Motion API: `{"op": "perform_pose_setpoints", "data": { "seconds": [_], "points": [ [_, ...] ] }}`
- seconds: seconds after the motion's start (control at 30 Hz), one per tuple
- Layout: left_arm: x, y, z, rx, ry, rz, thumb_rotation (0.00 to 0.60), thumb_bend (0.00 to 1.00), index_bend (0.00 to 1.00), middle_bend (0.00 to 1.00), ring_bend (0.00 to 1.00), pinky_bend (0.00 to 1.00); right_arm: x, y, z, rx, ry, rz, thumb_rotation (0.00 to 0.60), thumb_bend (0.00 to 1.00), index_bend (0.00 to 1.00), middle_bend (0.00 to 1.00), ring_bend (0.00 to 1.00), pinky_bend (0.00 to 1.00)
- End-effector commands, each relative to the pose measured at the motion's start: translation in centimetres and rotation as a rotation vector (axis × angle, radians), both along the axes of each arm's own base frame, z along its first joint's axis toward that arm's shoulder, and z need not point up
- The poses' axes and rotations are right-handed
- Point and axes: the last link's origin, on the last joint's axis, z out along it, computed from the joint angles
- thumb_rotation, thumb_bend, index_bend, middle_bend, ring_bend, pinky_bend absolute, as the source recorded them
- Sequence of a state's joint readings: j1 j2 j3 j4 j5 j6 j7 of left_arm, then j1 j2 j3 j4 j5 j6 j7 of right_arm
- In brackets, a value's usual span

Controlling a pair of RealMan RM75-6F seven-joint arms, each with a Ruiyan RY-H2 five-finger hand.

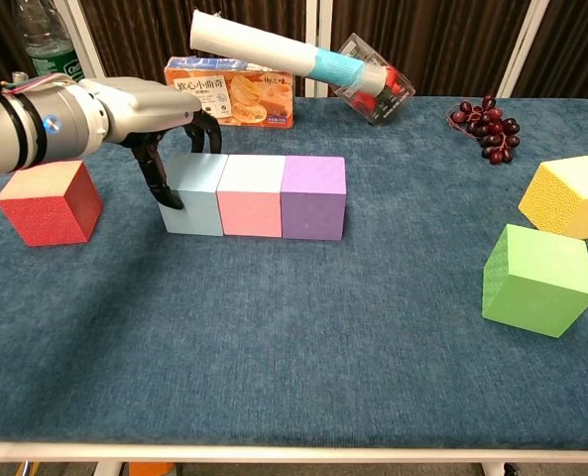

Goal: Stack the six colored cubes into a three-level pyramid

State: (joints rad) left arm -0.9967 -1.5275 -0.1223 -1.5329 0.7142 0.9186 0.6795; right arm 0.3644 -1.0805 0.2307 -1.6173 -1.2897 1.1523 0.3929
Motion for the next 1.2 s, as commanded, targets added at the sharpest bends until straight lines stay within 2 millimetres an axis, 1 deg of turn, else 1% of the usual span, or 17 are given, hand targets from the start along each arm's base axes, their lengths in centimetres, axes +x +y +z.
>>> {"op": "perform_pose_setpoints", "data": {
  "seconds": [0.03, 0.67, 1.2],
  "points": [
    [-0.02, -0.01, -0.03, 0.000, 0.003, -0.001, 0.600, 0.09, 0.28, 0.40, 0.20, 0.00, -0.03, 0.01, 0.05, -0.002, 0.000, -0.001, 0.600, 0.23, 0.00, 0.08, 0.00, 0.00],
    [0.15, 0.18, 0.28, 0.001, -0.043, 0.037, 0.600, 0.09, 0.28, 0.39, 0.20, 0.00, -0.11, 0.05, 0.10, -0.003, 0.003, -0.004, 0.600, 0.24, 0.00, 0.08, 0.00, 0.00],
    [0.10, 0.24, 0.14, -0.008, -0.024, 0.029, 0.600, 0.09, 0.26, 0.38, 0.20, 0.00, -0.19, 0.08, 0.13, -0.004, 0.002, -0.008, 0.600, 0.24, 0.00, 0.08, 0.00, 0.00]
  ]
}}
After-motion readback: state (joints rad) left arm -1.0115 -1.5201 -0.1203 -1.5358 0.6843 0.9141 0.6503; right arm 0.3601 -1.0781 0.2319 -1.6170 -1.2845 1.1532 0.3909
